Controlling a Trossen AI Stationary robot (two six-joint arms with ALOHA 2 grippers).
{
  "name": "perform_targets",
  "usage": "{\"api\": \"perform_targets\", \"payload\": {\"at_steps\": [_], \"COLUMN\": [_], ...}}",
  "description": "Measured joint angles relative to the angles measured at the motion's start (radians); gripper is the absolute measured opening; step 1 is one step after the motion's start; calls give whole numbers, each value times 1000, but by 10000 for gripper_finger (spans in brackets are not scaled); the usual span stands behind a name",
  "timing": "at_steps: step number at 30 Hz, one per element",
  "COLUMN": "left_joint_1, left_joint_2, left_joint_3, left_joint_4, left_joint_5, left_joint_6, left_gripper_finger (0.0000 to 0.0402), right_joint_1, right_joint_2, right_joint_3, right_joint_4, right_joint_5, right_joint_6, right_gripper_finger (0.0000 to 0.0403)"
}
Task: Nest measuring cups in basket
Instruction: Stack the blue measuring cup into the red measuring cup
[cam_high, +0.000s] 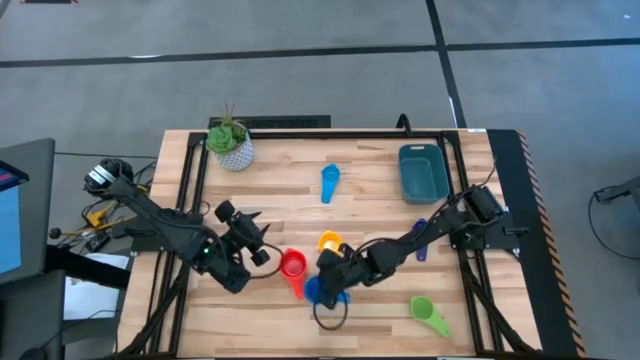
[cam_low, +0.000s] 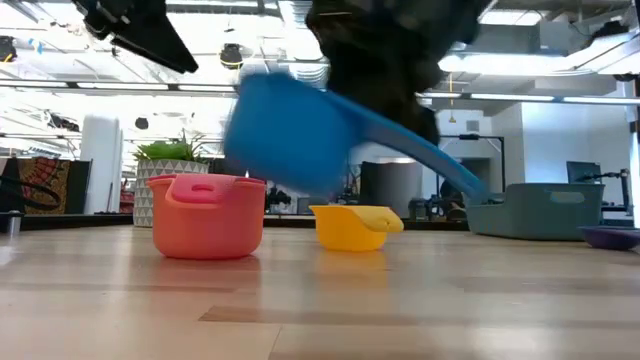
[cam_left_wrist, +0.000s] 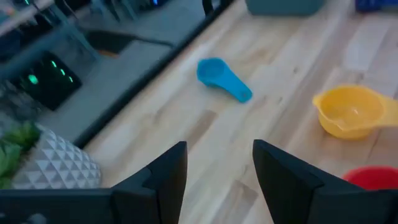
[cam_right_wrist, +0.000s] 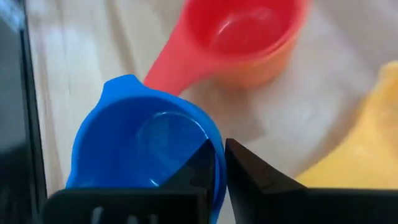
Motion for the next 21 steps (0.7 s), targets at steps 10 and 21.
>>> {"api": "perform_targets", "payload": {"at_steps": [10, 21], "left_joint_1": [-123, -140], "left_joint_2": [-5, -4], "left_joint_3": [-71, -71], "left_joint_4": [31, 28], "left_joint_5": [-5, -29], "left_joint_6": [-46, -79], "left_gripper_finger": [174, 174], "right_joint_1": [-84, -104], "right_joint_2": [1, 32], "right_joint_3": [0, 0], "right_joint_4": [185, 203], "right_joint_5": [-3, 221], "right_joint_6": [233, 385], "right_gripper_finger": [58, 25]}}
